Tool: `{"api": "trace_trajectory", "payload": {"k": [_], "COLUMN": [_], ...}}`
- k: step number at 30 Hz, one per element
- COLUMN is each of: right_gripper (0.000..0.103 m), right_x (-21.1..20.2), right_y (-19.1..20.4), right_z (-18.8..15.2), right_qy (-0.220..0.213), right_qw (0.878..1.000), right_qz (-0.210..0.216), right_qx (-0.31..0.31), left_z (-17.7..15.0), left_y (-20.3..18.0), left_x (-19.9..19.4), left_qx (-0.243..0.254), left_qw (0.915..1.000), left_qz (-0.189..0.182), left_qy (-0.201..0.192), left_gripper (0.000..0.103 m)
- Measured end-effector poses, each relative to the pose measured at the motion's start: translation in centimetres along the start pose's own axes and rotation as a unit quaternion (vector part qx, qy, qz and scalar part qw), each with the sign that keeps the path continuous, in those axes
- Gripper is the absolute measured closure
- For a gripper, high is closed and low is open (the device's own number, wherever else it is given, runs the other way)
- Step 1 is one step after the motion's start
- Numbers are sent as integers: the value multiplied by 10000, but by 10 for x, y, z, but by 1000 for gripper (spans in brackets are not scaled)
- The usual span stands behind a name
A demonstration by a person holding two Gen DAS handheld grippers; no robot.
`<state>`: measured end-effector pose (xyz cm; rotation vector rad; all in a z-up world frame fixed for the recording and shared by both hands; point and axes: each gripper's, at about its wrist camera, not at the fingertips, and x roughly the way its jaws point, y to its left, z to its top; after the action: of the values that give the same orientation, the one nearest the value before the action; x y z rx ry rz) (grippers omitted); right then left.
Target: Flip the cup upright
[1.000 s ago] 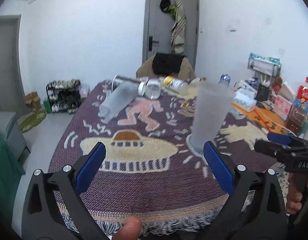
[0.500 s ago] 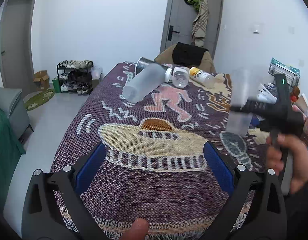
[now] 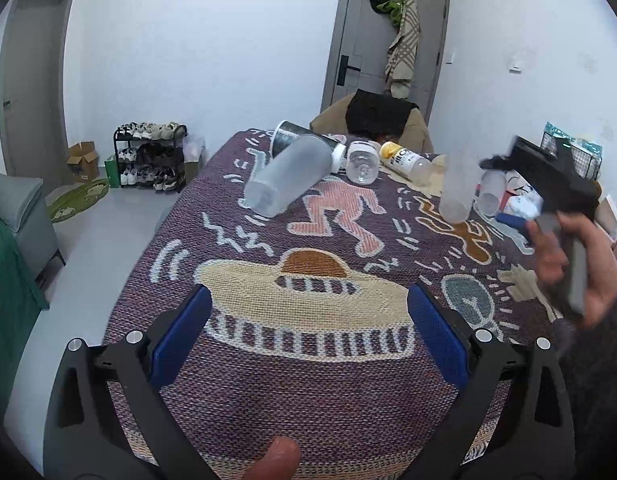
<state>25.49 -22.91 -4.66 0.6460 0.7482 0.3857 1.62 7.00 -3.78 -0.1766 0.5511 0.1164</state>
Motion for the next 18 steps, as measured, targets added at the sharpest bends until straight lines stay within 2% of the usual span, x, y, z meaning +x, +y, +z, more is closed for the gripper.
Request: {"api": "trace_trajectory", "payload": {"k": [3,6,12,14,18], "right_gripper": [8,8,8,8,8], "right_x": [-45,-80,-140,-149,-164], "right_y": [9,11,21,22,24], "right_z": [-34,-61,-112,-116,-125], "right_qy": [-265,-452,-868,-929,-1014], "right_qw": [9969,9907,9613,9550,9513], "right_qz": [-194,-505,-1205,-1279,-1239], "right_qx": [-710,-1184,-2320,-2511,-2634], "left_z": [1,7,22,24,19], "left_y": [-12,-26,-59,-68,-80], "left_x": [2,-1,-21,-25,-30], "left_qx": [106,224,518,626,800], "left_qw": [9998,9996,9971,9962,9953], "left_qz": [138,67,56,146,127], "left_qy": [-19,-129,-547,-583,-529], "left_gripper": [6,6,6,6,6]}}
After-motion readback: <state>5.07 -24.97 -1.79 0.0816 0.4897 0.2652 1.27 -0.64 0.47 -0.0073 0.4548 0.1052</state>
